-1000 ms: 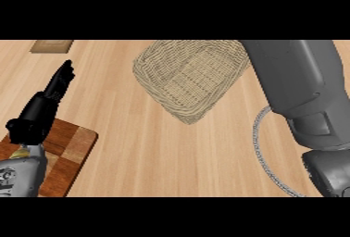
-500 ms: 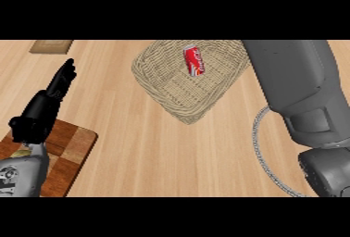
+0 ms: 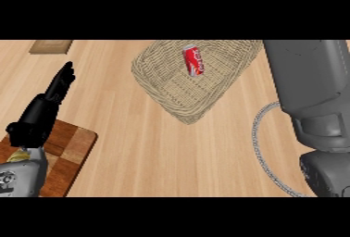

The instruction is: Pick the can from the placemat and place it in the basket

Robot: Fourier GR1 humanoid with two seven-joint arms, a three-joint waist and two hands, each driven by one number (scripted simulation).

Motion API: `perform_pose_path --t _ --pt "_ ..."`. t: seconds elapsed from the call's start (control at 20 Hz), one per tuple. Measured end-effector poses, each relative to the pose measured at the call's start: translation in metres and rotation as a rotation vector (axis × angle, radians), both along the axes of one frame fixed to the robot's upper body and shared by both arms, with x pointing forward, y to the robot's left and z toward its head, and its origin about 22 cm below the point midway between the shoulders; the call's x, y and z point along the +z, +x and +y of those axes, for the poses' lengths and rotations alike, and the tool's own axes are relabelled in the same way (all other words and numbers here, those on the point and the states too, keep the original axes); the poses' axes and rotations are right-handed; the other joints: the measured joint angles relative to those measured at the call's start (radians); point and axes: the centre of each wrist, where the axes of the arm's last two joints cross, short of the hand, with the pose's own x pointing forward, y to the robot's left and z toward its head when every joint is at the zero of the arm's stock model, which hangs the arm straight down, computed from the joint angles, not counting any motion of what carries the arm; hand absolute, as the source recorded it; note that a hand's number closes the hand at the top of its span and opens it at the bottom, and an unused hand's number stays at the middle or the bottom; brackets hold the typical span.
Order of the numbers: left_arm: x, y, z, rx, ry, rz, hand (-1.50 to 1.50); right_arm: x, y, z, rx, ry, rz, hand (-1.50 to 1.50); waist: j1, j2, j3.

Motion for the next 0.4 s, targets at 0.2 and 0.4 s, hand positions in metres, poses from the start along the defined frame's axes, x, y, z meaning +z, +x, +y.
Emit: perform_pose_path --t 0.2,0.4 --pt "-0.003 0.000 0.002 0.016 0.001 0.005 0.00 0.005 -0.004 -0.028 -0.121 0.095 -0.119 -1.50 -0.011 -0.003 0.000" --pt "-0.006 -0.007 0.007 0.028 0.003 0.010 0.00 0.003 -0.015 -0.068 -0.229 0.160 -0.203 -1.50 -0.024 -0.009 0.000"
